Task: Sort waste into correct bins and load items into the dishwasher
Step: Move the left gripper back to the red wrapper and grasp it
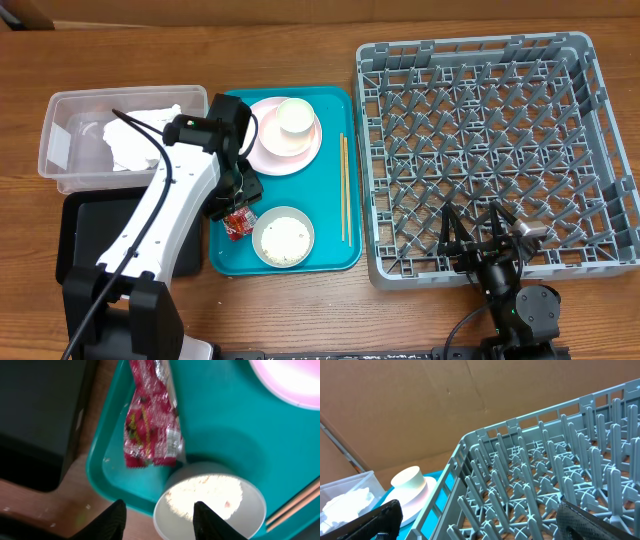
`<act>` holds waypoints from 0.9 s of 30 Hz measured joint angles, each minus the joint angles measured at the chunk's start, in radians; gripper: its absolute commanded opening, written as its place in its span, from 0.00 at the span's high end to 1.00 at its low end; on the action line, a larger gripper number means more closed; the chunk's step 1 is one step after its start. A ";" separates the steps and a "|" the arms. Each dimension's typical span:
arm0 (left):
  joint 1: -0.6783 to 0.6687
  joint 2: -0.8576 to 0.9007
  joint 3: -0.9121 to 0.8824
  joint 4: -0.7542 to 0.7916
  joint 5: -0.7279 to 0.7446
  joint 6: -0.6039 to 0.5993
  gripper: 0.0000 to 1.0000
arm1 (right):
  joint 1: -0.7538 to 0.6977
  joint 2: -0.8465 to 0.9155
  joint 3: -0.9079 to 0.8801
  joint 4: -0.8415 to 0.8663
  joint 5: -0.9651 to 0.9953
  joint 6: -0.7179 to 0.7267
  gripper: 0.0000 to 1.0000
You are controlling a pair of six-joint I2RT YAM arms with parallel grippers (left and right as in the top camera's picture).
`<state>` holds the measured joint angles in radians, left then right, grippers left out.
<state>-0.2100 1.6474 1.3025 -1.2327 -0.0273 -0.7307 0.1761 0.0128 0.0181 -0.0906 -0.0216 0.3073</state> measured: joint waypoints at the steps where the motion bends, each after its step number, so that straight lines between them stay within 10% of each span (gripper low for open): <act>1: 0.000 0.000 -0.009 0.018 -0.002 -0.004 0.53 | 0.000 0.000 0.000 0.000 0.000 0.000 0.00; 27: 0.000 0.000 -0.255 0.330 -0.083 -0.049 0.40 | 0.000 0.000 0.000 0.001 0.000 0.000 0.00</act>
<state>-0.2100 1.6474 1.0473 -0.9031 -0.1104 -0.7795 0.1761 0.0128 0.0185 -0.0898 -0.0216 0.3073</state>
